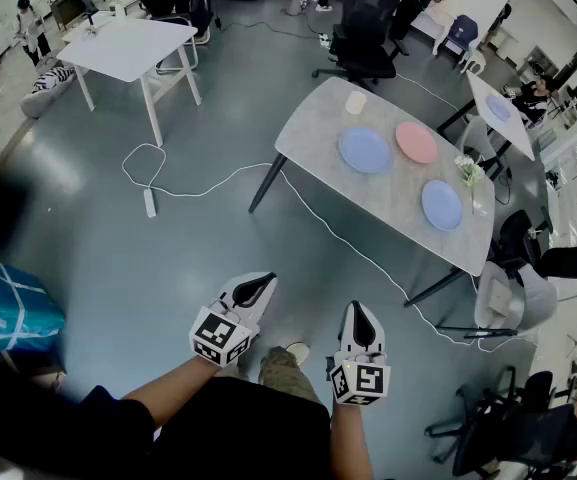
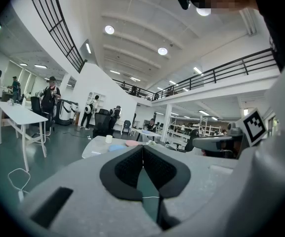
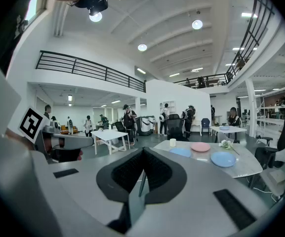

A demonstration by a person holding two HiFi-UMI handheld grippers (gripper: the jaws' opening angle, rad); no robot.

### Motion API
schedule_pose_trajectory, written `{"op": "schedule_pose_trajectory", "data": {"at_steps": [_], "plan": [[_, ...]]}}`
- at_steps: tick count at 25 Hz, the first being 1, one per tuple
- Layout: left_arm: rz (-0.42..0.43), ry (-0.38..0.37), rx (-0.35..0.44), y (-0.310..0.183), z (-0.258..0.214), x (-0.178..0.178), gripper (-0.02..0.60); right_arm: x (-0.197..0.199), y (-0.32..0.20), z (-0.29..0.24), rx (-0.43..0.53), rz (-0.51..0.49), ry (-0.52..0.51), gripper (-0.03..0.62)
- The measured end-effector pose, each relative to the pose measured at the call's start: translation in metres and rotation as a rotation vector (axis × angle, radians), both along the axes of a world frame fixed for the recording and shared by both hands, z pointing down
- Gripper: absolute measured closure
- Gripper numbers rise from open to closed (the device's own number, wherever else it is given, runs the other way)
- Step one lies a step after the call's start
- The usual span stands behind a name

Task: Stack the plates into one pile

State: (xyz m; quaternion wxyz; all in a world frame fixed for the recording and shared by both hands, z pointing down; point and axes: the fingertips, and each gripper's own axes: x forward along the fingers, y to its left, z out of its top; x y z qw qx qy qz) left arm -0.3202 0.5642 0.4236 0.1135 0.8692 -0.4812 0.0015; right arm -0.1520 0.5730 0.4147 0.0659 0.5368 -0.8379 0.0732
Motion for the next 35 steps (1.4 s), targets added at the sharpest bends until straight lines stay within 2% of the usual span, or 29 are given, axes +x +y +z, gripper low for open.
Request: {"op": "schedule_pose_trajectory", "data": {"at_steps": [7, 13, 18, 21, 24, 29, 33, 35], "plan": [[-0.022, -0.020, 0.031, -0.040, -0.008, 0.072, 0.565, 0.071, -0.036, -0.021, 0.055, -0.027, -0.065, 0.583], [-0.073, -0.017, 0.023, -0.070, -0.011, 0.115, 0.565, 0.123, -0.065, -0.004, 0.007, -0.022, -0.096, 0.582], [-0.094, -0.025, 0.005, -0.086, -0.004, 0.143, 0.565, 0.146, -0.081, 0.009, -0.019, -0.046, -0.148, 0.582], [-0.095, -0.037, -0.019, -0.097, 0.004, 0.156, 0.565, 0.155, -0.088, 0.014, -0.018, -0.061, -0.154, 0.582], [-0.093, -0.025, -0.027, -0.114, 0.009, 0.161, 0.565, 0.161, -0.104, 0.016, -0.013, -0.027, -0.114, 0.582], [-0.040, -0.015, -0.033, -0.156, 0.015, 0.177, 0.563, 0.165, -0.137, 0.015, -0.027, -0.015, -0.087, 0.582], [-0.013, -0.001, -0.065, -0.196, 0.034, 0.176, 0.563, 0.142, -0.167, 0.020, -0.042, -0.107, -0.139, 0.582], [-0.016, 0.011, -0.073, -0.222, 0.041, 0.170, 0.563, 0.129, -0.188, 0.022, -0.041, -0.154, -0.134, 0.582]]}}
